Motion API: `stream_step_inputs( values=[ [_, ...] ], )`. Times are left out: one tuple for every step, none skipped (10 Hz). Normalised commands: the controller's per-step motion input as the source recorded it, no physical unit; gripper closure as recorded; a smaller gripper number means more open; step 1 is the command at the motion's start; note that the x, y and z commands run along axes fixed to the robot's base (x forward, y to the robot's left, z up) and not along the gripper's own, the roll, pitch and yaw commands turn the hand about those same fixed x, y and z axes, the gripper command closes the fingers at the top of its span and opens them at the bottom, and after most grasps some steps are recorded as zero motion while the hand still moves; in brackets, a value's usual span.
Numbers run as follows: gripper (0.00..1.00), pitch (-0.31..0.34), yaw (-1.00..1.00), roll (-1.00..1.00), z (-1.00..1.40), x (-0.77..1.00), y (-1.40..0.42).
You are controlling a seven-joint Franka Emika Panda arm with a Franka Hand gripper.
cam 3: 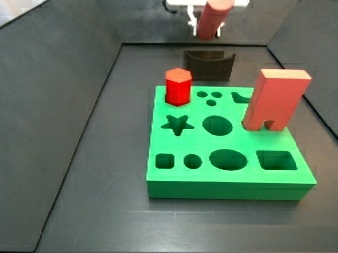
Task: Pick up the oval object. Move up. Place the oval object on the fixture. Regrasp the oval object. Move to above the board. Insert the oval object.
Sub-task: Place the oval object on the fixture, then regrasp the oval object.
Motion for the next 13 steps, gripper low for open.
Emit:
stream_step_inputs(
  values=[
    [1.00,0.040,-0.11,-0.67,-1.00,0.16,0.10],
    [1.00,0.039,-0.10,-0.56,-1.00,0.17,0.11],
    [1.00,0.046,-0.10,-0.29,-1.00,0.18,0.12],
    [1.00,0.043,-0.09,-0.22,-1.00,0.19,0.11],
    [1.00,0.033,-0.09,-0.16,-0.82,0.16,0.09],
    [1.00,0.020,-0.09,-0.15,-0.63,0.13,0.08],
    [1.00,0.004,-0.09,-0.14,-0.41,0.10,0.06],
    [1.00,0.002,-0.09,-0.11,-0.40,0.08,0.06],
    [1.00,0.000,0.00,0.00,-0.17,0.00,-0.50],
    [0.00,0.000,0.00,0.00,0.00,0.00,0.00],
    [0.00,-0.036,0.00,-0.02,1.00,0.00,0.00],
    [0.00,-0.033,0.00,-0.02,1.00,0.00,0.00],
    [0.00,-0.019,0.02,0.00,1.00,-0.03,0.00]
  ],
)
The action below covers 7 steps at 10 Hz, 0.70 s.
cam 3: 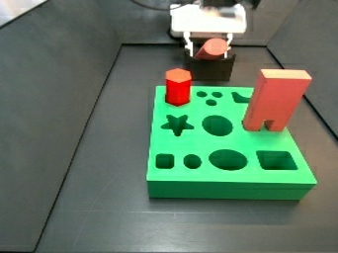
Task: Pick up the oval object. Move up. Place the oval object on the fixture. Regrasp the oval object. Move to above the board. Insert the oval object.
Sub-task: Regrasp the oval object.
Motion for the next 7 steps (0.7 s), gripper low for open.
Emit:
stream_step_inputs(
  values=[
    [0.00,-0.003,0.03,0.03,1.00,-0.03,-0.01],
    [0.00,0.018,0.04,0.04,1.00,-0.04,0.00],
    [0.00,0.035,0.04,0.04,0.96,-0.04,0.00],
    [0.00,0.069,0.03,0.04,0.72,-0.03,0.00],
    [0.00,0.090,0.01,0.04,0.48,-0.02,0.00],
    [0.00,0.097,0.00,0.04,0.29,-0.02,0.00],
    [0.00,-0.055,0.00,-0.01,0.00,-1.00,0.00]
  ],
)
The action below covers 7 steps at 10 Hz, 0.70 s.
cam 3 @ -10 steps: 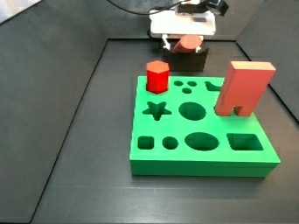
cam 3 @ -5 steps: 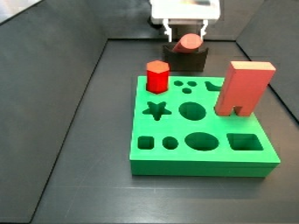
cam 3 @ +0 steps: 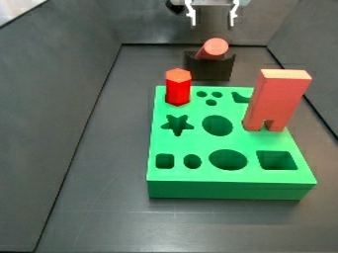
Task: Pick up the oval object. Move up. Place the oval object on the fixture. Regrasp the oval object. Move to above the board. Insert the oval object.
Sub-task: Regrasp the oval object.
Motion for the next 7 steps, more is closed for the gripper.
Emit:
stream_step_inputs(
  values=[
    [0.00,-0.091,-0.02,-0.03,-0.04,-1.00,0.00],
    [0.00,-0.118,-0.02,-0.02,-0.01,-1.00,0.00],
    [0.00,-0.128,-0.01,0.00,0.00,-1.00,-0.01],
    [0.00,-0.138,0.02,0.03,-0.01,-1.00,-0.01],
    [0.00,-0.145,0.04,0.05,0.00,-1.00,-0.01],
    [0.00,-0.149,0.05,0.06,0.00,-1.00,-0.02],
    [0.00,-0.150,0.07,0.08,0.01,-0.96,-0.02]
  ],
)
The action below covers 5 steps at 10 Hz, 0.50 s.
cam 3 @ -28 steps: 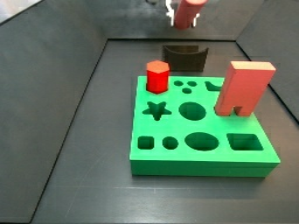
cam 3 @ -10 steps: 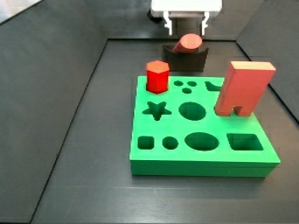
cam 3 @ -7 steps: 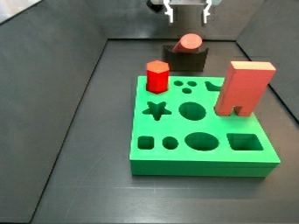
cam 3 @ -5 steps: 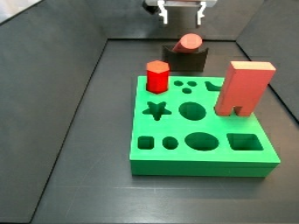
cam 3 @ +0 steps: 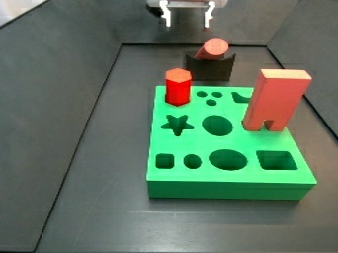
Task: Pick up the oval object. Move up. Place the oval object on the fixture. Regrasp the oval object. Move to above the board. Insert the oval object.
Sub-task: Regrasp the oval object.
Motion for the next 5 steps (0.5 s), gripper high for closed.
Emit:
stream_step_inputs(
  values=[
    [0.00,-0.142,0.08,0.09,0.01,-0.82,-0.03],
    [0.00,-0.132,0.09,0.09,0.01,-0.68,-0.02],
    [0.00,0.032,-1.00,0.81,-0.12,-0.30,-1.00],
    [0.00,0.030,-1.00,0.81,-0.11,-0.22,-1.00],
    [0.00,-0.005,-1.00,0.81,-0.07,-0.10,-1.00]
  ],
)
